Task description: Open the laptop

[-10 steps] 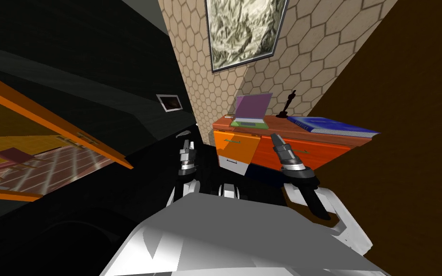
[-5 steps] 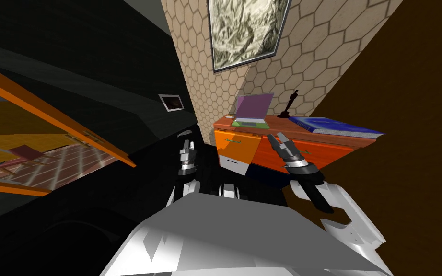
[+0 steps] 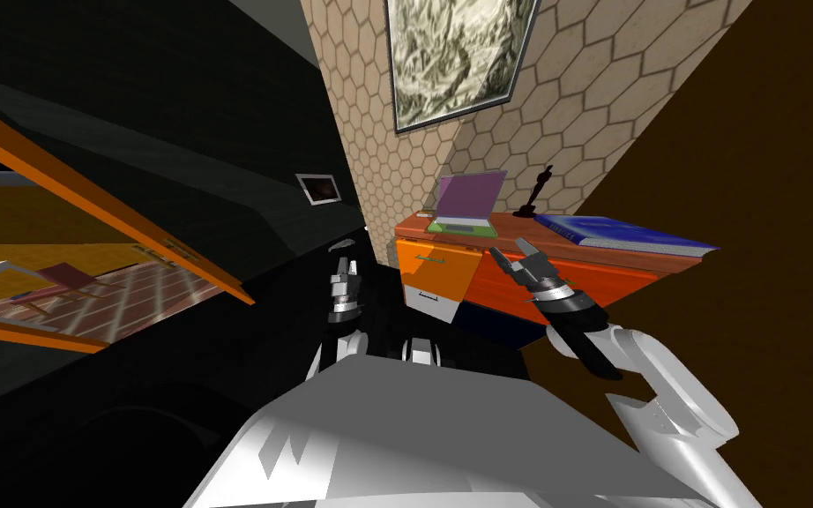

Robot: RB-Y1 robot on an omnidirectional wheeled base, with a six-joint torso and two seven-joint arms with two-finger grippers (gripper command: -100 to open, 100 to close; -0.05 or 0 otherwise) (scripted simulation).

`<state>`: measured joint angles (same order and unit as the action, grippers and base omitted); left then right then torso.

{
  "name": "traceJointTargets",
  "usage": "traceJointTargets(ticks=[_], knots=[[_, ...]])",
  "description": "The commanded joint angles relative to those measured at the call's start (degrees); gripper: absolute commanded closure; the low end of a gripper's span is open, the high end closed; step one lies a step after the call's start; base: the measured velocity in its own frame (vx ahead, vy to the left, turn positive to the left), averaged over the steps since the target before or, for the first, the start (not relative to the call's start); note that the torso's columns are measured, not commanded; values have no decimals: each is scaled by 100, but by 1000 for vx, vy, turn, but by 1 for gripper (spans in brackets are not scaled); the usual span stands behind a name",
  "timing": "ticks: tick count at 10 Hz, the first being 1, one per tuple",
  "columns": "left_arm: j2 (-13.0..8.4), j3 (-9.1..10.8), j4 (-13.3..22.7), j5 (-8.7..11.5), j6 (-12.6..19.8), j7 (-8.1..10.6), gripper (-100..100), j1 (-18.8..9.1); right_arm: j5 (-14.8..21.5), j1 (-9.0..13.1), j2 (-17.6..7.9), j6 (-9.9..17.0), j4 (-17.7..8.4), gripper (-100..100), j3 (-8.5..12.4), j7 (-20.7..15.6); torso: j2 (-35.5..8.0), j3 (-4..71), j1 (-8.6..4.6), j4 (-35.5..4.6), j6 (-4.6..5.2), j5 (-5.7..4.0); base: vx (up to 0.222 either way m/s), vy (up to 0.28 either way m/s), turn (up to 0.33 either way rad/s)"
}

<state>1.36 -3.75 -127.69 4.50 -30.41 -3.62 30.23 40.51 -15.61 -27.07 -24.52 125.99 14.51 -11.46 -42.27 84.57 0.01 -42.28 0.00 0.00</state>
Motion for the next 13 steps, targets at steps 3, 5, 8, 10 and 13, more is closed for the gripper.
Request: traceJointTargets(ticks=[3,5,8,10,13], knots=[[0,0,0,0,0,0,0,0,728,262,-545,-25,-257,-100,337,-257,-1,-1,0,0,1,0,-1,3,45],[0,0,0,0,0,0,0,0,1072,376,-801,-46,-395,-100,486,-371,0,0,0,0,1,0,5,5,36],[0,0,0,0,0,0,0,0,1538,483,-1067,-69,-544,-100,628,-479,-3,-2,-1,-1,1,0,6,5,29],[0,0,0,0,0,0,0,0,1857,583,-1319,-96,-707,-100,762,-580,0,0,0,0,0,0,14,11,50],[0,0,0,0,0,0,0,0,2310,676,-1620,-126,-884,-100,887,-673,-4,-2,-2,-1,1,-1,17,11,19]])
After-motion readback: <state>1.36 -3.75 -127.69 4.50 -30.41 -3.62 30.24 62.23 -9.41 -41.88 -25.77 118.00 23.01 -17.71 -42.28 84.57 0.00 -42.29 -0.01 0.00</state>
